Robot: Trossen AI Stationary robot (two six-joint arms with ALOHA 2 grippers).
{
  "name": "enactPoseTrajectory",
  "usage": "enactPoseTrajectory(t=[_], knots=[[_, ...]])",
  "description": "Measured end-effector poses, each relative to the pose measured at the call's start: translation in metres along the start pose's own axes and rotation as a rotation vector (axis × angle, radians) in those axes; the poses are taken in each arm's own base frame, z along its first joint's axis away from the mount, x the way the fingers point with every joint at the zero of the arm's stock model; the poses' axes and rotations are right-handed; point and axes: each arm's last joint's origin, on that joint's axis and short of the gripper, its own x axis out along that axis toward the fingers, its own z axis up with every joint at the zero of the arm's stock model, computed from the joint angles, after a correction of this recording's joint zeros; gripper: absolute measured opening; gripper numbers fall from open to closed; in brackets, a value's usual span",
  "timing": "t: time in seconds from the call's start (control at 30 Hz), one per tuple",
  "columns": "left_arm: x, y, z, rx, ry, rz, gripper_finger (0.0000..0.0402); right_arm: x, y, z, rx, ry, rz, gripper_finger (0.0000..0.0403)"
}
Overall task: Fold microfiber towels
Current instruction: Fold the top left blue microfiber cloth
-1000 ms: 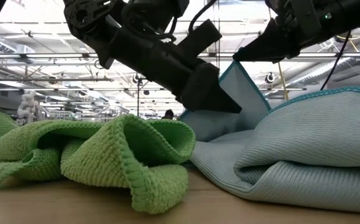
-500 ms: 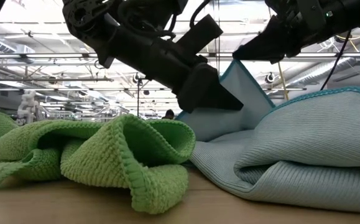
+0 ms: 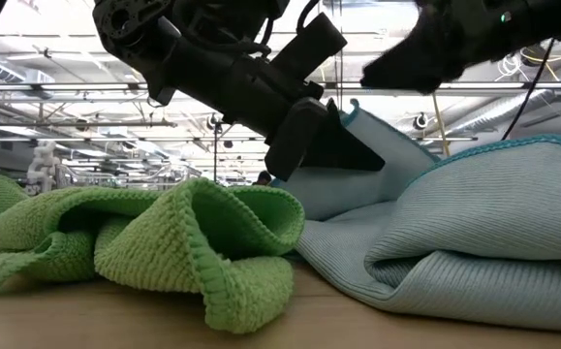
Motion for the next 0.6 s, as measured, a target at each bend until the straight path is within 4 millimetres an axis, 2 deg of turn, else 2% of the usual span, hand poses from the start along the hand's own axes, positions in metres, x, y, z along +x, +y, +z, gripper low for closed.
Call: enactPoseTrajectory(t=[0.13, 0.3, 0.43, 0.6], knots=[[0.0, -0.001, 0.001, 0.006, -0.002, -0.003, 0.0008, -0.016, -0.006, 0.005, 0.016, 0.04, 0.044, 0.0238], [-0.001, -0.002, 0.003, 0.026, -0.029, -0.003, 0.0012, -0.029, -0.011, -0.005, 0.124, 0.206, 0.13, 0.0274], [-0.001, -0.002, 0.004, 0.046, -0.033, -0.003, 0.0016, -0.027, -0.011, -0.013, 0.151, 0.28, 0.135, 0.0291], [-0.001, -0.002, 0.003, 0.048, -0.027, -0.006, 0.0006, -0.014, -0.015, -0.016, 0.188, 0.294, 0.146, 0.032]])
